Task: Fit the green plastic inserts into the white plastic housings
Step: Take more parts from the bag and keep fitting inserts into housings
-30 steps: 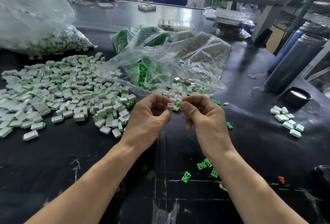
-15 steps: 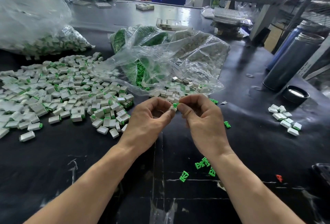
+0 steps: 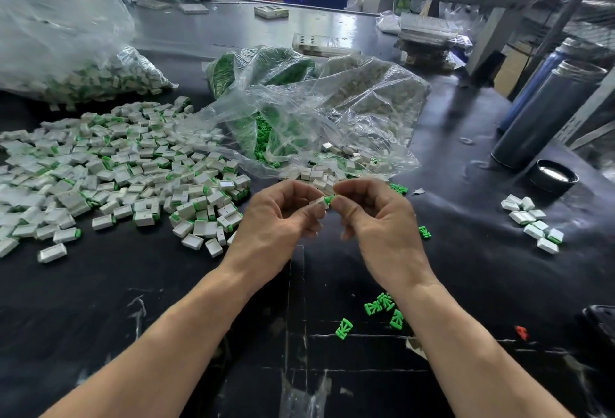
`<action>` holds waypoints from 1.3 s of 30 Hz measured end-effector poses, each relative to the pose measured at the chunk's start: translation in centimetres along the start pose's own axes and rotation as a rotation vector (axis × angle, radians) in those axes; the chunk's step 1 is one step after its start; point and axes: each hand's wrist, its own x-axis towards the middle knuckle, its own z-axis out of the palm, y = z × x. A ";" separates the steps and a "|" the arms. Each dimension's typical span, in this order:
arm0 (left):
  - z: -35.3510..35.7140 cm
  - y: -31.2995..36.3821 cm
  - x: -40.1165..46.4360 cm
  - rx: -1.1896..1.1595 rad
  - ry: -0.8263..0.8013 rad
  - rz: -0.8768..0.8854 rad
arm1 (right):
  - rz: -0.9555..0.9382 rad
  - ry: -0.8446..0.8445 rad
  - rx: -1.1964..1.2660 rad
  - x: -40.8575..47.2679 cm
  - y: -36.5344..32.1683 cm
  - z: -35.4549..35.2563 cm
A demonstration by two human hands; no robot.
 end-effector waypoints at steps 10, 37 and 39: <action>0.0 -0.3 0.0 0.012 0.055 -0.026 | -0.014 -0.060 -0.219 -0.5 0.1 0.1; -0.2 0.7 -0.4 0.299 0.013 0.011 | -0.096 -0.080 -0.529 -1.3 -1.1 0.0; -0.2 0.7 -0.4 0.316 0.004 0.017 | -0.099 -0.079 -0.540 -1.3 -1.0 0.0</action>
